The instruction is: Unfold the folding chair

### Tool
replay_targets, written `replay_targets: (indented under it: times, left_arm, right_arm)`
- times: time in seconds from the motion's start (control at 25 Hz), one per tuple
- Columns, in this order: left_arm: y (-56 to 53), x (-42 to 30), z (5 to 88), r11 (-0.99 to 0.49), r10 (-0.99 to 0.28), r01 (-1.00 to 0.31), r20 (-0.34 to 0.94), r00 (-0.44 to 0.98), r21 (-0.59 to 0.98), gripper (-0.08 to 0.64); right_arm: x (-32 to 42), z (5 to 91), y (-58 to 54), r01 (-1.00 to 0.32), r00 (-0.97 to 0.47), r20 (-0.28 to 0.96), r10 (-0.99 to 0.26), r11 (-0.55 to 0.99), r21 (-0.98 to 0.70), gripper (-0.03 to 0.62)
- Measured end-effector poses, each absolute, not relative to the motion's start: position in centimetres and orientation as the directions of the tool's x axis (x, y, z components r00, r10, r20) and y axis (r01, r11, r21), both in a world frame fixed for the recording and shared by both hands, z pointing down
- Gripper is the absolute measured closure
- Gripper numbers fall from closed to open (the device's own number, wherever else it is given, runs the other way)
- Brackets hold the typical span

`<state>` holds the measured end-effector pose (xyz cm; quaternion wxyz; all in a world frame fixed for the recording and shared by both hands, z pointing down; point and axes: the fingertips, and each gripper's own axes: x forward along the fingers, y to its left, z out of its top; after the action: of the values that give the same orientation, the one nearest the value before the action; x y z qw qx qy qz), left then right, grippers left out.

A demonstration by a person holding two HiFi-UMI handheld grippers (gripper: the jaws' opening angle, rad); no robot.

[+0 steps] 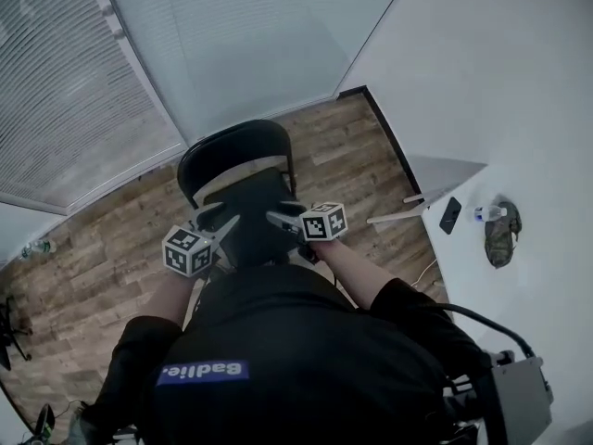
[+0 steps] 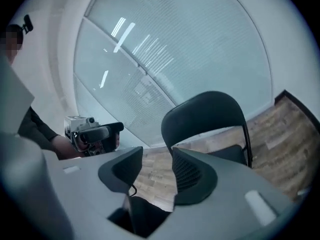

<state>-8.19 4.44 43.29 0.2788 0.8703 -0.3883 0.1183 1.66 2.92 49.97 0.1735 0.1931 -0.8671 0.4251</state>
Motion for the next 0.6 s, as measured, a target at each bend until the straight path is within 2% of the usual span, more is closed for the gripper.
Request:
replay_targets:
  times: [0.2,0.36,0.6]
  left_arm:
    - [5.6,-9.6,39.6,-0.501,-0.698,-0.759,0.324,0.639,0.416,0.486]
    - [5.3,-10.7,37.8,-0.472,-0.735,-0.786,0.314,0.601,0.399,0.553]
    - [4.5,-11.1,34.0,-0.530,-0.733,-0.765,0.255,0.631,0.366,0.555]
  right_arm:
    - [-1.6,45.3,2.9,-0.445,-0.872,0.446,-0.203,0.707,-0.550,0.504]
    - [-4.3,42.5,2.7,-0.424,-0.875,0.430,-0.224,0.783,-0.455,0.586]
    - [-8.4,36.3,2.5,-0.365,-0.906,0.345,-0.244,0.865,-0.346,0.591]
